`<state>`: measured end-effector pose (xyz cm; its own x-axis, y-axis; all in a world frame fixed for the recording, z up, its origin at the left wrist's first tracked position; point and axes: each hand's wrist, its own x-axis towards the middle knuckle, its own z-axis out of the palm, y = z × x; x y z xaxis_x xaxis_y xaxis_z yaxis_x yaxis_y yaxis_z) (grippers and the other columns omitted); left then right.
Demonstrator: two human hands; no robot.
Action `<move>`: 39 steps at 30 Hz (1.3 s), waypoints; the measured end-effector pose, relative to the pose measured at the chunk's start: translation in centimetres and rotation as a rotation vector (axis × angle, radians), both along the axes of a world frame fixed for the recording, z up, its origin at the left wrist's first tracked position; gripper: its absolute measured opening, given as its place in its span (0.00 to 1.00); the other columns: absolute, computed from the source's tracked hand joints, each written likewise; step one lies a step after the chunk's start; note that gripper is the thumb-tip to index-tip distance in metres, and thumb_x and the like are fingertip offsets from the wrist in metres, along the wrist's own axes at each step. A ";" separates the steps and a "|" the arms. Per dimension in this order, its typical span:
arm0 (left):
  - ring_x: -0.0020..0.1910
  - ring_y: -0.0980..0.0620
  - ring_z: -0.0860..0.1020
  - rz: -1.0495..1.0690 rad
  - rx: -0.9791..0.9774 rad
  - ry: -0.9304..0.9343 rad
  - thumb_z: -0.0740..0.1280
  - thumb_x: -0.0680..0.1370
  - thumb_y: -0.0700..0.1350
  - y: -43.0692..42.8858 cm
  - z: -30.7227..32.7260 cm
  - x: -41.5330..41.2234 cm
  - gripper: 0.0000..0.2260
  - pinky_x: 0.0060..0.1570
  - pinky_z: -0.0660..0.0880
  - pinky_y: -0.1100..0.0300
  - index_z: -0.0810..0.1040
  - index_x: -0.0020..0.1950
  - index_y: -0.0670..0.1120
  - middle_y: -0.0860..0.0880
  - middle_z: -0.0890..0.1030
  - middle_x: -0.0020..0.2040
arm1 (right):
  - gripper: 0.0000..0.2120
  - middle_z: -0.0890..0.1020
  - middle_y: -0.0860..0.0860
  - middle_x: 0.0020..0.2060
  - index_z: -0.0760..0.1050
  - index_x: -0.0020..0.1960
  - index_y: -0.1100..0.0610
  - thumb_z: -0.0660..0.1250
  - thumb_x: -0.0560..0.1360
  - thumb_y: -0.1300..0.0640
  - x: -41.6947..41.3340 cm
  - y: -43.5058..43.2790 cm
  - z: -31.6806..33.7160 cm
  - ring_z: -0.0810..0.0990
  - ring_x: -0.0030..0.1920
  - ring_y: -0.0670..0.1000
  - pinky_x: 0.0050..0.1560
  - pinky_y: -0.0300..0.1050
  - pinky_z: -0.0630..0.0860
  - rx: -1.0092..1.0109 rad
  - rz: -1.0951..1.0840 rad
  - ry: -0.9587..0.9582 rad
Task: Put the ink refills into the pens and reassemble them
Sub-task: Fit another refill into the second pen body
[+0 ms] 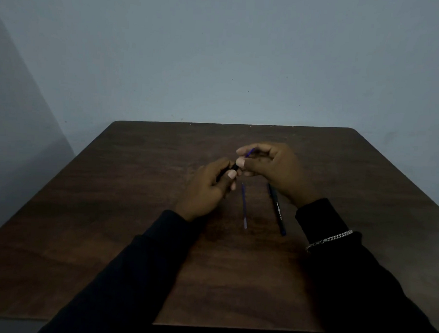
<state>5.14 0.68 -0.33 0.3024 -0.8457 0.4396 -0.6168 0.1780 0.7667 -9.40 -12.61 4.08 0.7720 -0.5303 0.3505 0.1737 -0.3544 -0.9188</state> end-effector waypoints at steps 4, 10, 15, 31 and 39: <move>0.34 0.47 0.79 0.014 0.004 -0.012 0.60 0.85 0.48 0.1 0.2 -0.2 0.12 0.37 0.76 0.45 0.79 0.51 0.43 0.47 0.82 0.38 | 0.05 0.88 0.55 0.38 0.83 0.51 0.60 0.74 0.76 0.65 -0.3 -0.1 0.2 0.88 0.40 0.51 0.42 0.41 0.83 0.030 -0.016 -0.064; 0.34 0.49 0.78 0.017 0.012 -0.049 0.61 0.85 0.47 0.5 0.4 -0.4 0.12 0.38 0.74 0.49 0.78 0.47 0.43 0.49 0.81 0.37 | 0.02 0.87 0.58 0.37 0.83 0.48 0.64 0.74 0.76 0.66 -0.4 -0.2 0.2 0.87 0.39 0.53 0.41 0.42 0.84 0.007 -0.016 -0.044; 0.36 0.52 0.78 0.011 0.013 -0.093 0.61 0.85 0.46 0.6 0.3 -0.9 0.11 0.41 0.73 0.52 0.77 0.44 0.49 0.50 0.81 0.37 | 0.01 0.86 0.65 0.40 0.84 0.47 0.62 0.74 0.75 0.66 -0.6 -0.1 0.2 0.87 0.39 0.53 0.41 0.41 0.83 -0.010 -0.013 -0.020; 0.36 0.58 0.77 -0.032 0.005 -0.013 0.60 0.86 0.49 -0.3 -0.3 -0.9 0.10 0.40 0.72 0.58 0.80 0.54 0.49 0.53 0.80 0.38 | 0.04 0.87 0.56 0.39 0.85 0.52 0.54 0.72 0.78 0.59 -7.3 -7.3 0.6 0.86 0.40 0.52 0.43 0.44 0.84 -0.135 -0.308 0.336; 0.35 0.59 0.76 -0.034 0.011 0.037 0.60 0.84 0.56 -0.4 -0.8 -0.8 0.11 0.40 0.72 0.57 0.78 0.62 0.57 0.54 0.80 0.37 | 0.04 0.86 0.63 0.41 0.82 0.51 0.64 0.71 0.78 0.63 -7.5 -8.5 -0.5 0.84 0.35 0.53 0.34 0.44 0.81 -0.242 -0.362 0.802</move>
<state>4.31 0.28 -1.11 0.2897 -0.8603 0.4195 -0.5814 0.1900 0.7911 -16.90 -21.07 3.59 0.6325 -0.7697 -0.0861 -0.6445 -0.4614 -0.6098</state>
